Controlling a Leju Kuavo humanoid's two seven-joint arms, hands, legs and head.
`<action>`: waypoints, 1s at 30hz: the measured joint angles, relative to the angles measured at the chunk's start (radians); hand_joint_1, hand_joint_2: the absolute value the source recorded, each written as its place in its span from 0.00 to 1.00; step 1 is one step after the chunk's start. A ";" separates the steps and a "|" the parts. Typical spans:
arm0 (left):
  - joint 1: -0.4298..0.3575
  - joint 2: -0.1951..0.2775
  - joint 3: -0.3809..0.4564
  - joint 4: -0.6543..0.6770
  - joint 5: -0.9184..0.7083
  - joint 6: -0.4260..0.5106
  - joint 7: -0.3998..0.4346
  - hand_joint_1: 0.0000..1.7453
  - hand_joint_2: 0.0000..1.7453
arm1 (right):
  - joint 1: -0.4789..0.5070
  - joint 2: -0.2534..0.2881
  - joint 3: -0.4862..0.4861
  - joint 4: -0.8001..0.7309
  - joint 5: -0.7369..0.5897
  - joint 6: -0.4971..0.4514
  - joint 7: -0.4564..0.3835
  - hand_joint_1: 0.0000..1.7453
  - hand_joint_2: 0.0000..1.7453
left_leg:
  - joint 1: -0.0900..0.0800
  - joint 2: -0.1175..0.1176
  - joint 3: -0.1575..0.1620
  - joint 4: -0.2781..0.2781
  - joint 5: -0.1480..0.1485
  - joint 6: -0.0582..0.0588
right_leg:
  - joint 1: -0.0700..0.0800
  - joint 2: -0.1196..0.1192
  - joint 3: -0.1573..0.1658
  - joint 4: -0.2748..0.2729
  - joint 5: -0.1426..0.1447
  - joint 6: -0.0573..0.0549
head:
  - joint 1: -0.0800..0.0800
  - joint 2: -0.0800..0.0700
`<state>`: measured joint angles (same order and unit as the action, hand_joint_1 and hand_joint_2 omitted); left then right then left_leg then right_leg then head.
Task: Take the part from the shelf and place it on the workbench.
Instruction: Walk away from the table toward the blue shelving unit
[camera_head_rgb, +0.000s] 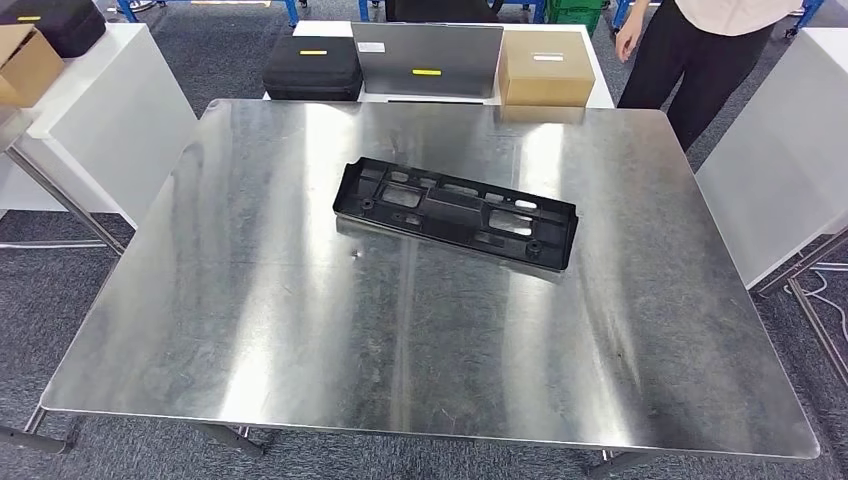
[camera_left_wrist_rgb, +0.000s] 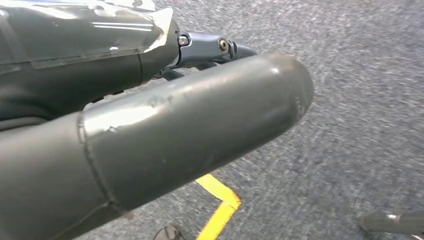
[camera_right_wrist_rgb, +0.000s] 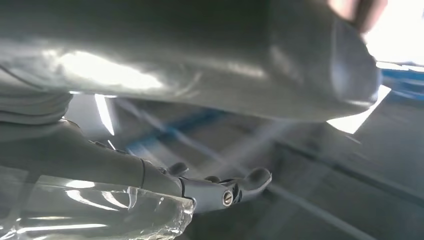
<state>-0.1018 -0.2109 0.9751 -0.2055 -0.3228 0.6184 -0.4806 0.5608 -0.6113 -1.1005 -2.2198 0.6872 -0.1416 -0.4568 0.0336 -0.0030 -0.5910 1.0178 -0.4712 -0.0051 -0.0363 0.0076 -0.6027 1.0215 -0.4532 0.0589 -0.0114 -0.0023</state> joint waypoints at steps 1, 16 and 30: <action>0.000 -0.002 0.000 0.001 -0.002 0.006 0.008 0.00 0.00 | 0.009 0.087 -0.008 -0.033 0.038 -0.049 -0.083 0.00 0.00 | 0.001 0.000 0.000 0.000 -0.001 -0.001 | 0.001 0.000 0.001 0.000 -0.001 -0.001 | 0.000 0.000; -0.001 -0.017 0.013 0.004 0.013 0.014 0.030 0.00 0.00 | -0.051 0.593 0.078 0.389 0.224 -0.519 -0.235 0.00 0.00 | 0.002 0.008 0.009 -0.001 -0.006 -0.003 | 0.005 0.008 0.012 -0.002 -0.002 -0.004 | 0.000 0.000; 0.001 -0.029 0.004 0.008 -0.074 -0.033 0.107 0.00 0.00 | -0.453 0.583 -0.090 1.532 0.588 -0.515 -0.015 0.00 0.00 | 0.005 0.010 0.012 -0.001 -0.006 -0.003 | 0.005 0.008 0.013 -0.002 -0.002 -0.004 | 0.000 0.000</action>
<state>-0.1007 -0.2396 0.9795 -0.1977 -0.3966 0.5853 -0.3734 0.1080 -0.0282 -1.1904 -0.6880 1.2750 -0.6570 -0.4715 0.0385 0.0067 -0.5791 1.0170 -0.4770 -0.0083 -0.0316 0.0152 -0.5900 1.0195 -0.4554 0.0551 -0.0115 -0.0023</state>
